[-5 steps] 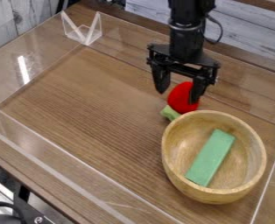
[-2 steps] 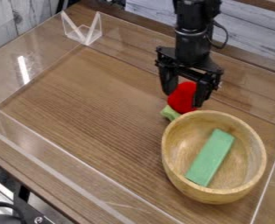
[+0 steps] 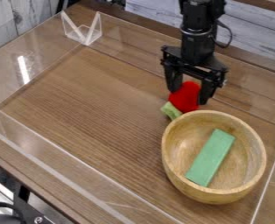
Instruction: Move the red object to the left side of the table
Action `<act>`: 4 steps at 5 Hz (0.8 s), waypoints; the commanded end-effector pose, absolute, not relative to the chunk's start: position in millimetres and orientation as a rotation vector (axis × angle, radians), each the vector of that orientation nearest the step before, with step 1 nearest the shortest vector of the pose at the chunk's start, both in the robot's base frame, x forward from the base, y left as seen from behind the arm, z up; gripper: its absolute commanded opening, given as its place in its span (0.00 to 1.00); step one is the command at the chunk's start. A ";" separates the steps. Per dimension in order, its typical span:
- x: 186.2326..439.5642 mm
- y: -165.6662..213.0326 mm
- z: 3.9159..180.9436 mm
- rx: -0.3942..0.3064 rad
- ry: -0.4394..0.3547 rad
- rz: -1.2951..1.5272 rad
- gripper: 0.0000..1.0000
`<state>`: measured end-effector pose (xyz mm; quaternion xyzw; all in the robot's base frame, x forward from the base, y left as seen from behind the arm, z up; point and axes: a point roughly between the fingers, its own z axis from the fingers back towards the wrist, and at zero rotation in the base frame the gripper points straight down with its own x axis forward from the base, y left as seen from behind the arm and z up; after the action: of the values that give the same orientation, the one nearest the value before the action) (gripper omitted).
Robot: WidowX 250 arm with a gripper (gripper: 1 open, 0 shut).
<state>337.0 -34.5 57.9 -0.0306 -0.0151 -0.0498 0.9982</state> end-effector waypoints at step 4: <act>335.1 -28.2 74.1 -0.058 -0.124 -0.071 0.00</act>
<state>329.1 -28.1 52.5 -0.0273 -0.0273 -0.0307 0.9988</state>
